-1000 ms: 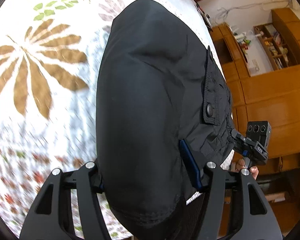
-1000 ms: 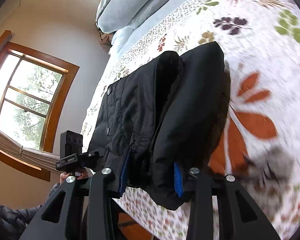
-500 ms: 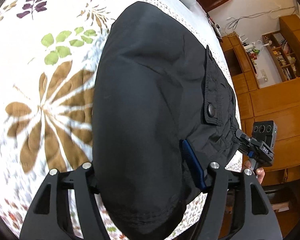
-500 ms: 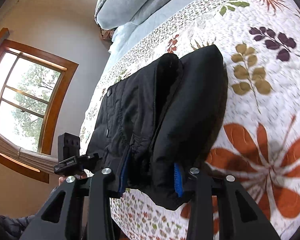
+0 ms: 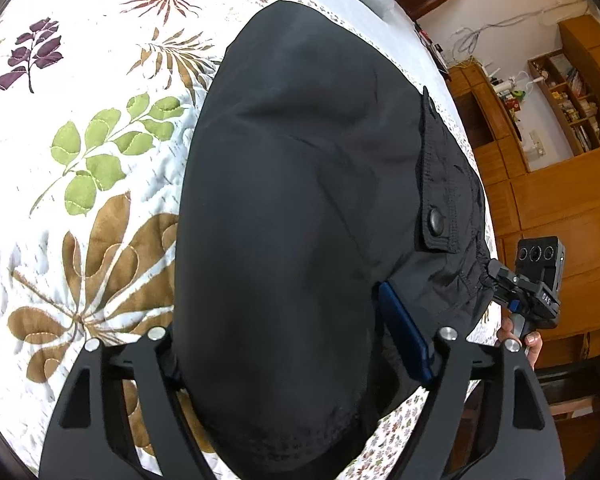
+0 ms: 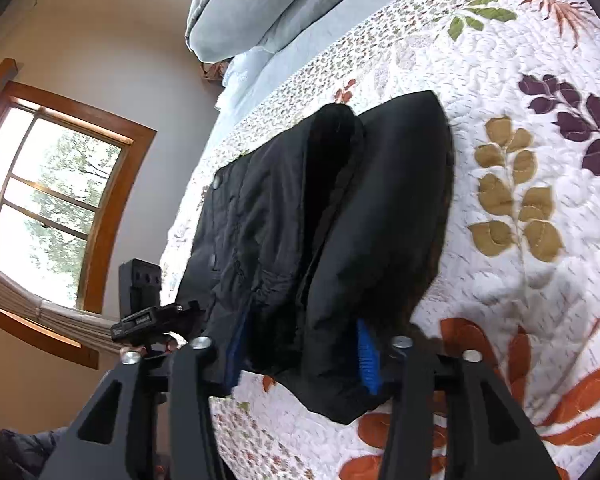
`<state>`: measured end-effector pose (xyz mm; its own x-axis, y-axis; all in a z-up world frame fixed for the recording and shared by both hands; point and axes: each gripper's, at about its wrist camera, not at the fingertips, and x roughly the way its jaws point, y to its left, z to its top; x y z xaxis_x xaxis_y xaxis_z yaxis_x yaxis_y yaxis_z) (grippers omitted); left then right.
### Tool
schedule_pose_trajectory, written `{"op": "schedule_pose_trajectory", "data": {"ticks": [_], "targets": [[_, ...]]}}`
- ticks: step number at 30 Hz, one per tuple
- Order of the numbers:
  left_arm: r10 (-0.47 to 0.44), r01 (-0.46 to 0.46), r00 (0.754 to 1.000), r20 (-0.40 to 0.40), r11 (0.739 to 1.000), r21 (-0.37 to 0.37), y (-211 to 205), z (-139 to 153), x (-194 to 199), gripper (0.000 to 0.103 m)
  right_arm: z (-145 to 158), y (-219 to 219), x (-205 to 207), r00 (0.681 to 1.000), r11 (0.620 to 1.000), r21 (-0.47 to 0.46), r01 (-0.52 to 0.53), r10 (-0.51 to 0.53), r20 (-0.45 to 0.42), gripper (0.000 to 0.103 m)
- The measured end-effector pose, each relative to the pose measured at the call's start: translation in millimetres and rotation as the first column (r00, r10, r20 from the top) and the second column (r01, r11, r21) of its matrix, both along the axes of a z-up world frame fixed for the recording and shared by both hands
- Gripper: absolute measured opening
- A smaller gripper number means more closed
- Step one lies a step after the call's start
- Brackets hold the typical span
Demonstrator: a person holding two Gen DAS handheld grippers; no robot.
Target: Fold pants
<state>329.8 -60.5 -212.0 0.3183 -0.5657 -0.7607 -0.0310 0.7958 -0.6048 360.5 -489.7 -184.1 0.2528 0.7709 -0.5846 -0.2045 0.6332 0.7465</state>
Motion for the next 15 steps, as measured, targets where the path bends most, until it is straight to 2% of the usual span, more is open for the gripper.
{"op": "schedule_pose_trajectory", "data": {"ticks": [1, 6, 11, 15], "targets": [[0.001, -0.001, 1.000, 0.010, 1.000, 0.006, -1, 1, 1, 0.080, 1, -6, -5, 1.000, 1.000, -0.011, 0.016, -0.016, 0.010, 0.069], [0.025, -0.025, 0.999, 0.030, 1.000, 0.001, 2, 0, -8, 0.080, 7, -24, -24, 0.998, 0.997, 0.038, 0.060, -0.061, 0.017, 0.069], [0.036, -0.037, 0.998, 0.049, 0.999, 0.025, -9, 4, -10, 0.081, -4, -22, -27, 0.998, 0.998, 0.021, 0.052, -0.052, -0.018, 0.069], [0.044, -0.046, 0.997, 0.056, 0.998, 0.036, -18, 8, -12, 0.081, -13, -23, -24, 0.997, 0.994, 0.089, 0.067, -0.064, -0.041, 0.067]]}}
